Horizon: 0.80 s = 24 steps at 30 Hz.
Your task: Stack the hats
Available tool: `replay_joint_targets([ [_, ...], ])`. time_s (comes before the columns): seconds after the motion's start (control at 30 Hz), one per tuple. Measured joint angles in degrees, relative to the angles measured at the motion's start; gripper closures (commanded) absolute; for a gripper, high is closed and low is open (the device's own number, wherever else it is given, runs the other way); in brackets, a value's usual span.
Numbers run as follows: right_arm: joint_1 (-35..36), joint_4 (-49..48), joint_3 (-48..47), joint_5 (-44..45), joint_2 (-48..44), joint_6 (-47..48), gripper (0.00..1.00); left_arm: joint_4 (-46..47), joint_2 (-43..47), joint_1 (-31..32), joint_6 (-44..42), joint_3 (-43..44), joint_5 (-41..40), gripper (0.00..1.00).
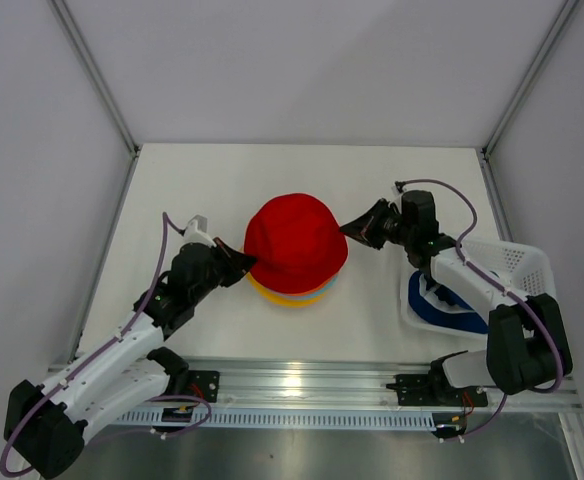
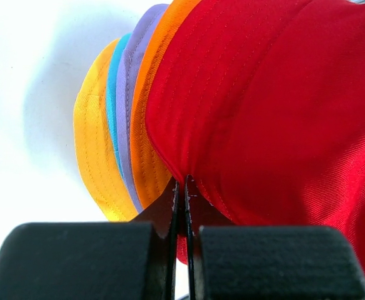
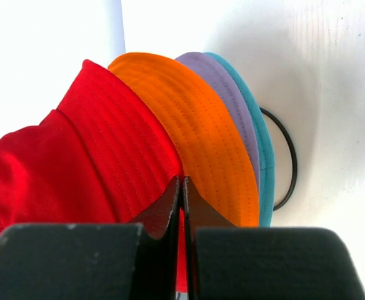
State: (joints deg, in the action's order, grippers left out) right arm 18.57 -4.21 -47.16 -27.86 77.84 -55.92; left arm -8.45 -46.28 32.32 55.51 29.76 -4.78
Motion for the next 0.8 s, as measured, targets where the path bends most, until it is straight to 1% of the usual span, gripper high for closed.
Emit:
replay_joint_targets([
  [0.37, 0.46, -1.86, 1.79, 1.14, 3.15, 3.69, 1.0, -0.74, -0.26, 0.26, 0.11, 0.2, -1.57, 0.99],
  [0.57, 3.69, 4.26, -3.41, 5.05, 6.6, 10.29, 1.0, -1.07, -2.86, 0.33, 1.36, 1.03, -1.75, 0.99],
  [0.7, 3.85, 8.46, -5.86, 6.21, 6.64, 12.85, 1.0, -1.22, -3.08, 0.33, 2.14, 1.07, -1.92, 0.99],
  [0.73, 3.74, 9.27, -6.29, 6.19, 6.64, 13.22, 0.96, -1.33, -2.78, 0.33, 2.12, 1.07, -1.97, 0.98],
  [0.77, 3.61, 10.49, -6.99, 6.16, 6.64, 13.62, 0.93, -1.49, -2.56, 0.33, 2.05, 1.11, -2.01, 0.94],
  [0.8, 3.41, 11.78, -7.85, 6.14, 6.69, 14.08, 0.87, -1.86, -2.29, 0.33, 1.86, 1.31, -2.12, 0.91],
])
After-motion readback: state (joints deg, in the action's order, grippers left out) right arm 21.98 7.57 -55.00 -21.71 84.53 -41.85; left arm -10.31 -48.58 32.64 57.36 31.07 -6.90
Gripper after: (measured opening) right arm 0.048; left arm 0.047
